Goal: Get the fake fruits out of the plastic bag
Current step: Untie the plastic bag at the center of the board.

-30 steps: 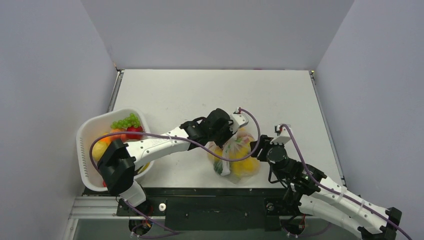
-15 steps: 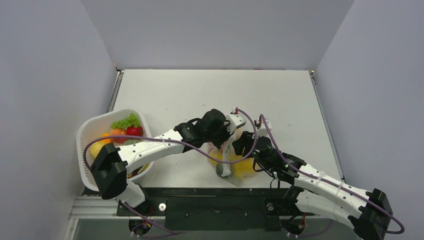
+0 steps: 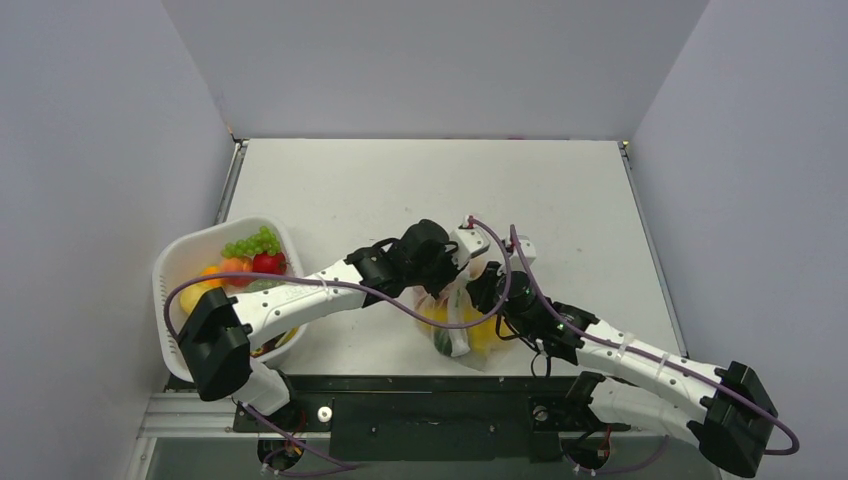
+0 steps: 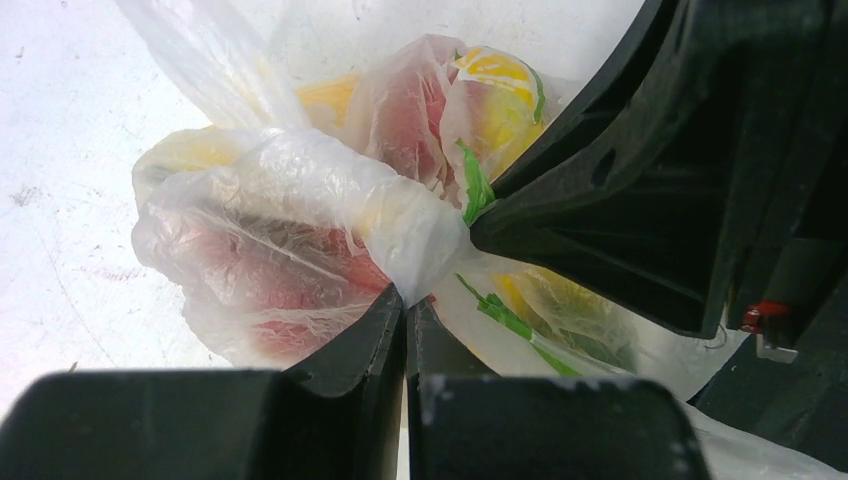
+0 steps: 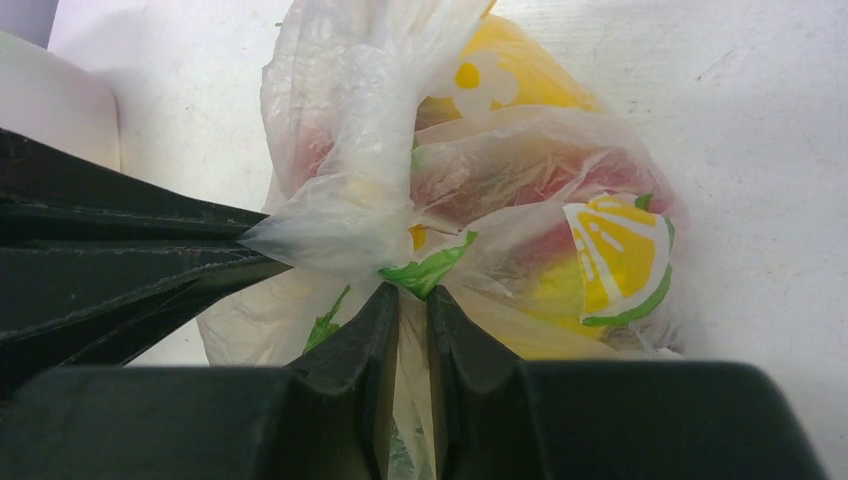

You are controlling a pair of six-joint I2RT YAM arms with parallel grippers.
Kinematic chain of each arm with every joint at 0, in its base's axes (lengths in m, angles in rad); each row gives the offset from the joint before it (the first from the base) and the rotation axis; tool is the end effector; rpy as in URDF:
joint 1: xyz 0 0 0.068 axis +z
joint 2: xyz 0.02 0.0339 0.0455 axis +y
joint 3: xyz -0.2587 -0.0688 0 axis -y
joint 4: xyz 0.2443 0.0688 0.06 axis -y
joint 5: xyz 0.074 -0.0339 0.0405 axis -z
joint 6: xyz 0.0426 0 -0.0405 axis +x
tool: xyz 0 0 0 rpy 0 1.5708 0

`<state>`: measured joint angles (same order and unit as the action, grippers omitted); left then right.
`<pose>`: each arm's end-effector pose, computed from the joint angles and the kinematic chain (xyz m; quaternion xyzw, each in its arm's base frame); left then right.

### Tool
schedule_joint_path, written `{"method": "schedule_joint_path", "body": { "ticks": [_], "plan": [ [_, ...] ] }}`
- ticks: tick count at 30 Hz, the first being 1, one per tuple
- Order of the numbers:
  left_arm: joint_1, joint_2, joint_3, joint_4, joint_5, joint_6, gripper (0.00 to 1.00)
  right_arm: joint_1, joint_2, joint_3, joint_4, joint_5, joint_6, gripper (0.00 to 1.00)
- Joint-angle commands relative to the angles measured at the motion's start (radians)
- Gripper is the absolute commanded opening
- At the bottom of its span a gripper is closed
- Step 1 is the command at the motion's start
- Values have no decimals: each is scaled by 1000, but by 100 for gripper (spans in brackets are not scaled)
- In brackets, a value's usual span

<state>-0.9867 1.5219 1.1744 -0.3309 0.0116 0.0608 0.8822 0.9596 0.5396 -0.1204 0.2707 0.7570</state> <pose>0.1916 -0.2908 0.2719 0.4533 0.7799 -0.1974 0.3838 0.1472 0.1609 0.2213 0.0124 0.8647 0.2767 0.4190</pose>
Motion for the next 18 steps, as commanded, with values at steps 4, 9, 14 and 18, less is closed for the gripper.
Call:
{"method": "schedule_joint_path", "body": {
  "ticks": [4, 9, 14, 18],
  "plan": [
    [-3, -95, -14, 119, -117, 5, 0, -25, -60, -27, -37, 130, 29, 5],
    [-3, -164, -80, 206, -369, 13, 0, -60, -195, -82, -95, 202, 54, 0],
    [-3, -210, -120, 256, -567, 24, 0, -88, -367, -130, -207, 308, 115, 0],
    [-3, -234, -137, 282, -550, 30, 0, -99, -435, -154, -217, 297, 93, 0]
  ]
}}
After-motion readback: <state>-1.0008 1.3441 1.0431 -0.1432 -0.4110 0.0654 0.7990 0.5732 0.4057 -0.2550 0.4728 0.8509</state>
